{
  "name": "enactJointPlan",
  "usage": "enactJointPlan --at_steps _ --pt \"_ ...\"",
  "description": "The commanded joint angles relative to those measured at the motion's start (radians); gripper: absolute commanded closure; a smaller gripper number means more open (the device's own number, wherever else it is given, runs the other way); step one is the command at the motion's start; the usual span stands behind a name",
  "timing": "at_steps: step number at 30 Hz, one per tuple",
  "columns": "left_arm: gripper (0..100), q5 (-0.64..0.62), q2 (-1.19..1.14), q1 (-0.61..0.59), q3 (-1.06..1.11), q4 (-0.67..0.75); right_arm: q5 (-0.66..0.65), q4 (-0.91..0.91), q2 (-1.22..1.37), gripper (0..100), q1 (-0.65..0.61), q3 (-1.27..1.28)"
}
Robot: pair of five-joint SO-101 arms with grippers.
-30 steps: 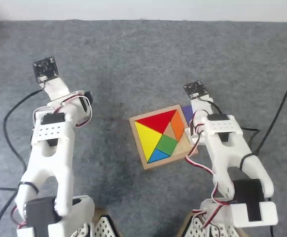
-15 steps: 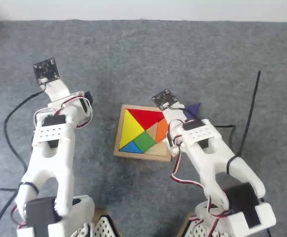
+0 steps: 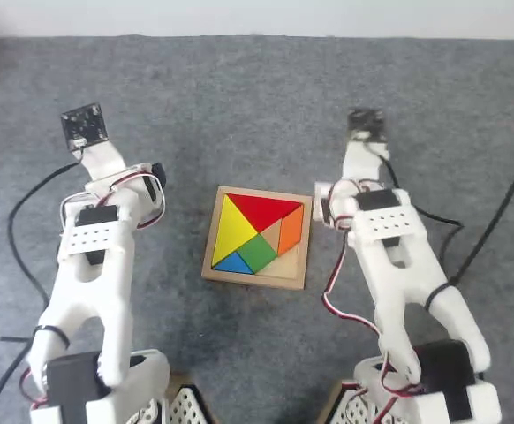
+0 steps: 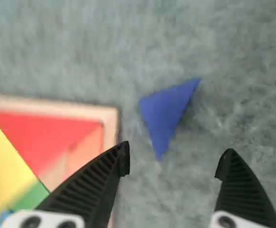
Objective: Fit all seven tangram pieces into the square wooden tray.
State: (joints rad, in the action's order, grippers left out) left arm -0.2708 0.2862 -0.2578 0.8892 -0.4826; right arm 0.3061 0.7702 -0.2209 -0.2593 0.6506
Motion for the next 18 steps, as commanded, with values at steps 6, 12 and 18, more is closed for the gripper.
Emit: enactJointPlan --at_steps 6,12,18 --pt "79 0.018 0.034 0.044 0.013 0.015 0.265 -0.17 0.295 69.2 0.039 -0.226" --pt "79 0.018 0.034 0.044 0.013 0.015 0.295 -0.133 0.483 69.2 0.036 -0.365" --pt "79 0.018 0.035 0.046 0.013 0.015 0.295 -0.058 0.565 69.2 0.036 -0.463"
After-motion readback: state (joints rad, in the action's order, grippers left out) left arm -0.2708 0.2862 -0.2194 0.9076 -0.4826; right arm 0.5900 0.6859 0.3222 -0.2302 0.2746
